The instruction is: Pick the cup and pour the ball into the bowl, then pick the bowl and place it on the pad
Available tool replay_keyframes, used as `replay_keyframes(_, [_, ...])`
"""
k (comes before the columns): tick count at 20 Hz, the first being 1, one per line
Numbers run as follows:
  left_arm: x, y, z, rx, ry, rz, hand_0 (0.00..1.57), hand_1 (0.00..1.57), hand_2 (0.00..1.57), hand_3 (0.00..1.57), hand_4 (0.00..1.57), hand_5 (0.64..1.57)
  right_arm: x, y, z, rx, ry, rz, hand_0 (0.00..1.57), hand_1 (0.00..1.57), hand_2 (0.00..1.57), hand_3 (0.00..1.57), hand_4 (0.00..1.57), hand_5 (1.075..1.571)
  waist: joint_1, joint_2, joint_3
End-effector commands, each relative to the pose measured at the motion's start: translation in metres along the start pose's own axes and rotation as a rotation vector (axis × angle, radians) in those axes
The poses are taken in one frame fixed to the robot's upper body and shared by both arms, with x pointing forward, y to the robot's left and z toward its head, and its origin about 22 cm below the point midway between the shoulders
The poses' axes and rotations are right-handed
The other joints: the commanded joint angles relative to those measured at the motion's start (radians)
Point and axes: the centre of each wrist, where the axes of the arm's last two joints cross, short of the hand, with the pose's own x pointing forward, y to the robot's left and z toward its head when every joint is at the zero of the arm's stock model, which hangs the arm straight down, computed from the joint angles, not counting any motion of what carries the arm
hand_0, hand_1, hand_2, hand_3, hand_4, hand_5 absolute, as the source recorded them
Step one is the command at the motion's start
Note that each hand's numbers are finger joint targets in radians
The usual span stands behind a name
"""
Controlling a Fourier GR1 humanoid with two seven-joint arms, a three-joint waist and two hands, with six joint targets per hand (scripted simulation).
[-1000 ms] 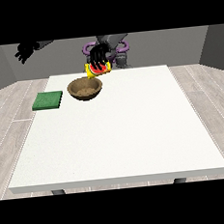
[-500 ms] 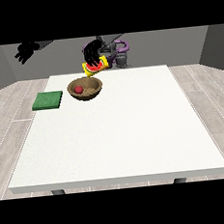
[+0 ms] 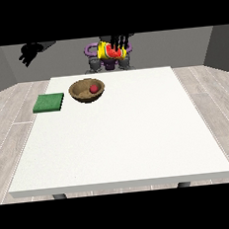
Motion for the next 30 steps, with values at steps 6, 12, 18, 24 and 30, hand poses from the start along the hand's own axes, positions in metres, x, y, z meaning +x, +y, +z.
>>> replay_keyframes(6, [-0.080,0.083,-0.020,0.131,0.157,0.937,0.00,0.00,0.00,0.00,1.09,1.571,-0.018,0.018,0.002,-0.070,0.016,-0.004,0.00,0.00,0.00,0.00,0.78,1.555,0.110,0.042,-0.0073])
replay_keyframes(12, [-0.168,0.115,-0.011,0.079,0.036,1.215,0.00,0.00,0.00,0.00,1.06,1.566,-0.041,0.048,0.003,-0.104,0.026,-0.056,0.00,0.00,0.00,0.00,0.72,1.566,0.165,0.096,0.0023])
replay_keyframes(18, [-0.232,0.163,0.002,0.085,-0.028,1.237,0.00,0.00,0.00,0.00,1.05,1.555,-0.063,0.072,-0.002,-0.130,-0.012,-0.099,0.00,0.00,0.00,0.00,0.74,1.567,0.174,0.183,0.0058])
replay_keyframes(24, [-0.248,0.177,0.016,0.093,-0.032,1.258,0.00,0.00,0.00,0.00,0.98,1.552,-0.077,0.076,-0.019,-0.102,-0.025,-0.104,0.00,0.00,0.00,0.00,0.61,1.557,0.172,0.221,0.0066])
replay_keyframes(30, [-0.270,0.206,0.029,0.145,-0.078,1.229,0.00,0.00,0.00,0.00,1.01,1.535,-0.100,0.095,-0.021,-0.092,-0.075,-0.115,0.00,0.00,0.00,0.00,0.55,1.558,0.162,0.305,0.0070])
